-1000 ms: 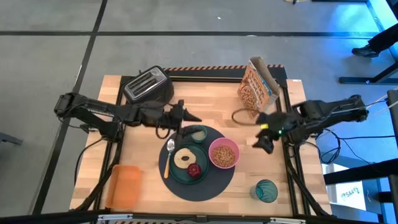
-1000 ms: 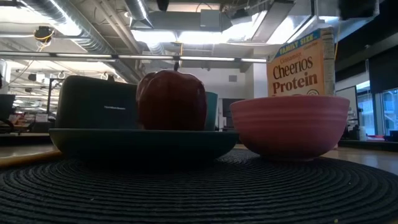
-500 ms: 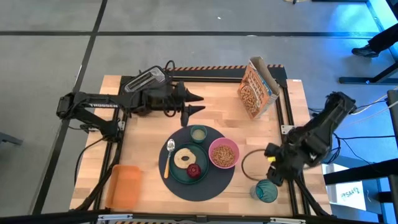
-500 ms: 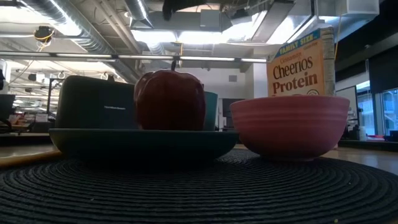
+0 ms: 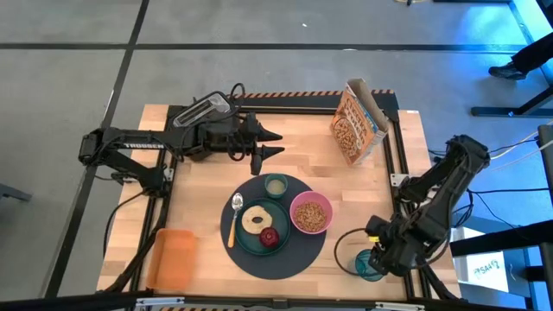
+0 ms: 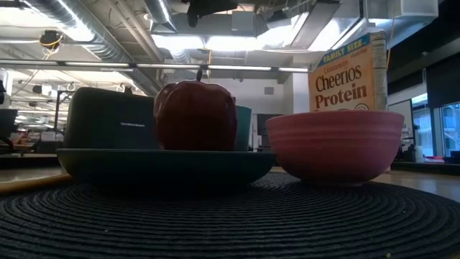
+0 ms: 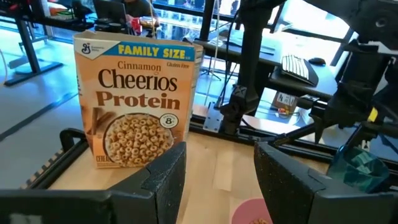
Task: Arrange a breakfast setting
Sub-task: Move the blue glass to the middle left of the table
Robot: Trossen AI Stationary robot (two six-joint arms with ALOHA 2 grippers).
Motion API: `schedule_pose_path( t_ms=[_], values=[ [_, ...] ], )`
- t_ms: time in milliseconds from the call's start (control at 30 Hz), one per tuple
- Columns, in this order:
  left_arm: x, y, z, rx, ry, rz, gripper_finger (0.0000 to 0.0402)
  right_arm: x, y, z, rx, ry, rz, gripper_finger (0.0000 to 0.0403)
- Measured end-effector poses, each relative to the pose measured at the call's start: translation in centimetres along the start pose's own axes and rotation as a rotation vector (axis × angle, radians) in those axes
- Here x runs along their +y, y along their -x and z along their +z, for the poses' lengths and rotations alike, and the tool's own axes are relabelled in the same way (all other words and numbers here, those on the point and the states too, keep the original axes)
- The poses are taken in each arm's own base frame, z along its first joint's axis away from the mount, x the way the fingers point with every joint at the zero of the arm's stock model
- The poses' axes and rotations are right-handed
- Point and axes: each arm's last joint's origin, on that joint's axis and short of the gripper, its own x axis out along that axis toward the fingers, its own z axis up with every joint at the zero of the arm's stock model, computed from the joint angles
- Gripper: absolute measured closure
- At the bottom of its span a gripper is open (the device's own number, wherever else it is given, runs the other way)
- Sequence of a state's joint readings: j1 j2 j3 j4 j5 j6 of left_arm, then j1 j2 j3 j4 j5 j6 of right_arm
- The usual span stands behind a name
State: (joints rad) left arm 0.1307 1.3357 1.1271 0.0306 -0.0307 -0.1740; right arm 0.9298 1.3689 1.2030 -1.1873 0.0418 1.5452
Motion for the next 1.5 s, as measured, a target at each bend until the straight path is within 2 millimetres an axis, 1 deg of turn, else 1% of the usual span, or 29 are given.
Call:
schedule_pose_path(
  t_ms=[133, 200, 267, 333, 433, 633, 700, 733, 800, 867, 933, 1033, 1167, 1233, 1333, 1433, 1500],
  values=[
    [-0.2, 0.0, -0.1, 0.009, -0.002, -0.004, 0.0219, 0.4, -1.1, 0.0, 0.001, 0.025, -0.055, 0.0160],
    [-0.3, 0.0, -0.2, 0.019, -0.003, -0.006, 0.0219, 0.6, -1.5, 0.0, 0.001, 0.031, -0.071, 0.0169],
    [-0.4, 0.0, -0.4, 0.031, -0.004, -0.007, 0.0219, 0.8, -1.8, 0.0, 0.001, 0.033, -0.081, 0.0187],
    [-0.3, 0.0, -0.5, 0.042, -0.004, -0.006, 0.0219, 0.8, -1.9, 0.0, 0.001, 0.033, -0.086, 0.0212],
    [-0.3, 0.0, -0.5, 0.047, -0.004, -0.003, 0.0219, 0.8, -2.0, 0.0, 0.000, 0.034, -0.089, 0.0258],
    [-0.3, 0.0, -0.5, 0.046, -0.004, -0.001, 0.0219, 0.1, -1.9, 0.0, 0.003, 0.035, -0.157, 0.0370],
    [-0.3, 0.0, -0.5, 0.046, -0.004, -0.001, 0.0219, 0.0, -1.6, 0.4, 0.004, 0.017, -0.158, 0.0392],
    [-0.3, 0.0, -0.5, 0.047, -0.004, 0.000, 0.0219, -0.3, -1.4, 0.6, 0.004, 0.009, -0.181, 0.0393],
    [-0.3, 0.0, -0.5, 0.046, -0.005, -0.001, 0.0219, -1.1, -1.2, 1.1, -0.002, -0.013, -0.235, 0.0383],
    [-0.3, 0.0, -0.5, 0.046, -0.005, 0.000, 0.0219, -1.7, -0.8, 2.0, -0.018, -0.046, -0.272, 0.0377],
    [-0.3, 0.0, -0.5, 0.046, -0.005, -0.001, 0.0219, -2.5, -0.3, 2.8, -0.039, -0.065, -0.298, 0.0382],
    [-0.3, 0.0, -0.5, 0.046, -0.014, 0.000, 0.0219, -3.6, 0.6, 3.8, -0.083, -0.039, -0.329, 0.0398],
    [-0.3, 0.0, -0.5, 0.046, -0.031, 0.001, 0.0219, -5.0, 1.3, 5.1, -0.116, -0.036, -0.386, 0.0392],
    [-0.2, 0.0, -0.5, 0.050, -0.030, 0.001, 0.0219, -6.0, 1.5, 5.6, -0.106, -0.036, -0.383, 0.0395],
    [-0.2, 0.0, -0.5, 0.051, -0.031, 0.002, 0.0219, -7.5, 1.1, 5.9, -0.090, -0.052, -0.358, 0.0399],
    [-0.3, 0.0, -0.6, 0.062, -0.030, -0.004, 0.0219, -9.2, 0.9, 5.9, -0.076, -0.083, -0.309, 0.0396],
    [-0.3, 0.0, -0.7, 0.076, -0.030, -0.020, 0.0219, -9.9, 0.8, 5.8, -0.064, -0.105, -0.267, 0.0396]
  ],
)
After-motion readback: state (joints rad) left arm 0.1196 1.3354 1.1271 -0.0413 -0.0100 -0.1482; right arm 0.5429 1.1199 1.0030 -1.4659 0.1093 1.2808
